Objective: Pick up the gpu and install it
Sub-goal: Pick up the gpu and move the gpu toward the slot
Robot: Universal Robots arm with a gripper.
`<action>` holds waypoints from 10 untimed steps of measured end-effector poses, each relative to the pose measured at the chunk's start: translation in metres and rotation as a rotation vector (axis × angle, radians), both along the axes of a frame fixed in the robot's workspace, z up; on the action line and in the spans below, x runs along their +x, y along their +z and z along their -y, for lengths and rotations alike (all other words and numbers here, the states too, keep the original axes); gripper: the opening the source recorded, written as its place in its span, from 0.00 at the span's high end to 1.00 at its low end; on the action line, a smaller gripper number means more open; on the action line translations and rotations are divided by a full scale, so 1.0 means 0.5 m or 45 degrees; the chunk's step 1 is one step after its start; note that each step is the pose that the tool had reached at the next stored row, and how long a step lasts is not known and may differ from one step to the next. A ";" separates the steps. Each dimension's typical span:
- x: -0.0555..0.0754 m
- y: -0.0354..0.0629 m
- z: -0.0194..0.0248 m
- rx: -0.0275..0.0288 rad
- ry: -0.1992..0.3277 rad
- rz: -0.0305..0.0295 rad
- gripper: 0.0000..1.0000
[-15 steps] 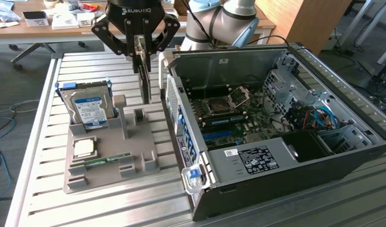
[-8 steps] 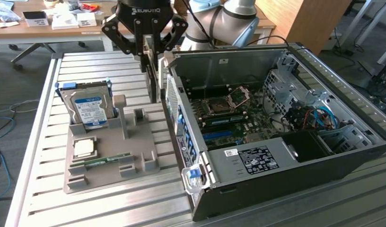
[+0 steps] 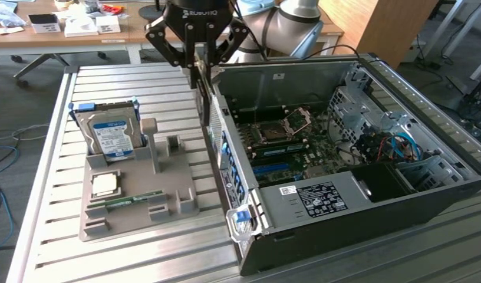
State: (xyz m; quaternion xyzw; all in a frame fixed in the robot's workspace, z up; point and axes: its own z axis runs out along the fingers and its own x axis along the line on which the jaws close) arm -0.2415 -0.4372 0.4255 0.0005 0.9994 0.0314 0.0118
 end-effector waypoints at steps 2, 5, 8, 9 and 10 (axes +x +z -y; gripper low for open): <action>0.013 0.000 -0.0002 0.0025 0.000 0.0000 0.73; 0.031 0.000 -0.0003 0.0061 0.000 -0.0001 0.73; 0.049 0.000 -0.0005 0.0097 0.000 -0.0001 0.73; 0.055 0.000 -0.0006 0.0108 0.000 0.0000 0.73; 0.060 0.000 -0.0008 0.0119 0.000 0.0000 0.73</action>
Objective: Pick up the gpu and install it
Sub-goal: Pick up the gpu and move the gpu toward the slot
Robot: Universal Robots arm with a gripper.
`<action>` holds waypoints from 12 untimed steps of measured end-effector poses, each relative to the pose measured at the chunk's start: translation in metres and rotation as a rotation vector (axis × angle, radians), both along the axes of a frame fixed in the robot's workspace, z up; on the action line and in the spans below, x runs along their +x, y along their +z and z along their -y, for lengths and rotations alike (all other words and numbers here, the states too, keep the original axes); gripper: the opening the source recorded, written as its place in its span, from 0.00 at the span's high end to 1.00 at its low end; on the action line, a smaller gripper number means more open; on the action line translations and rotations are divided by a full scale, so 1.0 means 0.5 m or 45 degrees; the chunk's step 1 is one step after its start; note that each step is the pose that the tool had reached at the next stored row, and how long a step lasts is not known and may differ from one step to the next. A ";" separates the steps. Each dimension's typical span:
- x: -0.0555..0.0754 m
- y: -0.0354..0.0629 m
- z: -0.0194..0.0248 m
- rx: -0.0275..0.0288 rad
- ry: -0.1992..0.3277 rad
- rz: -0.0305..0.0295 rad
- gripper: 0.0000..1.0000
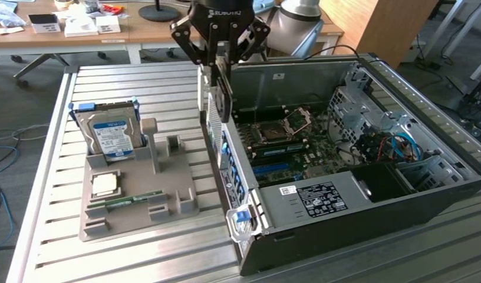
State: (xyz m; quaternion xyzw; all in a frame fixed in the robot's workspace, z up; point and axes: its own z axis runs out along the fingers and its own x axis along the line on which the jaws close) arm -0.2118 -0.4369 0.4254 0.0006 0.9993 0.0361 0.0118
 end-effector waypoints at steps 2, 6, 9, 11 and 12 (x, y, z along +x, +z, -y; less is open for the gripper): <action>0.010 0.000 -0.0002 0.0021 0.000 -0.0001 0.73; 0.035 0.000 -0.0005 0.0072 0.000 -0.0001 0.73; 0.051 0.000 -0.0008 0.0095 0.000 -0.0001 0.73; 0.064 0.000 -0.0009 0.0113 0.000 -0.0001 0.73; 0.070 0.000 -0.0010 0.0123 0.000 0.0000 0.73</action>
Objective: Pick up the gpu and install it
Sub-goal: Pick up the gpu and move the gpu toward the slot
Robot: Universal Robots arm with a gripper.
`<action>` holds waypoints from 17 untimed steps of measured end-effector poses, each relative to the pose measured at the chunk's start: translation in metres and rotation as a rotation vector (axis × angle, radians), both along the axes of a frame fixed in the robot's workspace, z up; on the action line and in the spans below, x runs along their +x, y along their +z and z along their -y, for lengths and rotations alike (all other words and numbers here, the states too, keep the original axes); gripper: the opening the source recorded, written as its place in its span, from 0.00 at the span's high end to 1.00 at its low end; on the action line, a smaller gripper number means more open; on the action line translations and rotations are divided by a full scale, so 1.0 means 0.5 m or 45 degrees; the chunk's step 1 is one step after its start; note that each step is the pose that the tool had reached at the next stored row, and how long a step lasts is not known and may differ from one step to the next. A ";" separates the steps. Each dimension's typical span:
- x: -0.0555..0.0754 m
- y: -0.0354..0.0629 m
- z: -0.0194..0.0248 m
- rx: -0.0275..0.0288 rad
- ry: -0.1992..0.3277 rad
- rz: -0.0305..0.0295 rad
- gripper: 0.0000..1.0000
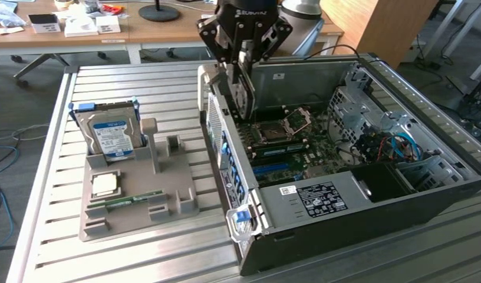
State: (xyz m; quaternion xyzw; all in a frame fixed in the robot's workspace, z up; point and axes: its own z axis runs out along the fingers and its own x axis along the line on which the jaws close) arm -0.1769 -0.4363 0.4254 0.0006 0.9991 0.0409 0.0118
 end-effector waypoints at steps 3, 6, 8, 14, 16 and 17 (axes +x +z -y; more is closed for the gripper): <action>0.019 0.000 -0.0002 0.0028 0.000 0.0000 0.73; 0.037 0.000 -0.0005 0.0053 0.000 -0.0002 0.73; 0.049 0.000 -0.0007 0.0071 0.000 -0.0001 0.73; 0.078 0.000 -0.0015 0.0113 0.000 0.0000 0.73; 0.088 0.000 -0.0017 0.0127 0.000 0.0000 0.73; 0.094 0.000 -0.0018 0.0132 0.000 0.0000 0.73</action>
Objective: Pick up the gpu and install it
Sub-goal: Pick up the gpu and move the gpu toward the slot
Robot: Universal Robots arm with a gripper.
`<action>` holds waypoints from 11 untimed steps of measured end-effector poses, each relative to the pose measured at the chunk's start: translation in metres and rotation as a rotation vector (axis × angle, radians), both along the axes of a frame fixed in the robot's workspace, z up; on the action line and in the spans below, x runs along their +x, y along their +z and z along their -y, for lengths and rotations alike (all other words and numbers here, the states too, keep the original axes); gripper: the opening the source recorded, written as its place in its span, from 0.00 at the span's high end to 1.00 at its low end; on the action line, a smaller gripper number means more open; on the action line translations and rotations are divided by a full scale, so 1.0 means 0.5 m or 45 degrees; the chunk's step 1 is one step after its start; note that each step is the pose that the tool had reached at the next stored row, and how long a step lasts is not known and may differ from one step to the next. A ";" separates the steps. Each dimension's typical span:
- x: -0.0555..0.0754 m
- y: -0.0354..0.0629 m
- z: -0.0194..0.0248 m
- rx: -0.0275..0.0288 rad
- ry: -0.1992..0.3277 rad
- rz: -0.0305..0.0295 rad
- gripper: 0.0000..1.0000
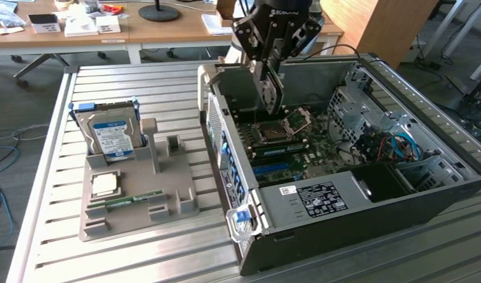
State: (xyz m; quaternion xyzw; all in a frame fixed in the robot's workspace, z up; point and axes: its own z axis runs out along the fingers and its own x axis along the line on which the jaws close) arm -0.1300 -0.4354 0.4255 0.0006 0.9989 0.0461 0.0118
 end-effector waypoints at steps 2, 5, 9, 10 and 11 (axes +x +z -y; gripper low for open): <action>0.011 0.000 -0.0002 0.0010 0.000 0.0000 0.73; 0.026 0.000 -0.0005 0.0020 0.000 0.0000 0.73; 0.047 0.000 -0.0009 0.0028 0.000 -0.0001 0.73; 0.052 0.000 -0.0009 0.0029 0.000 -0.0001 0.73; 0.057 0.000 -0.0010 0.0031 0.000 0.0000 0.73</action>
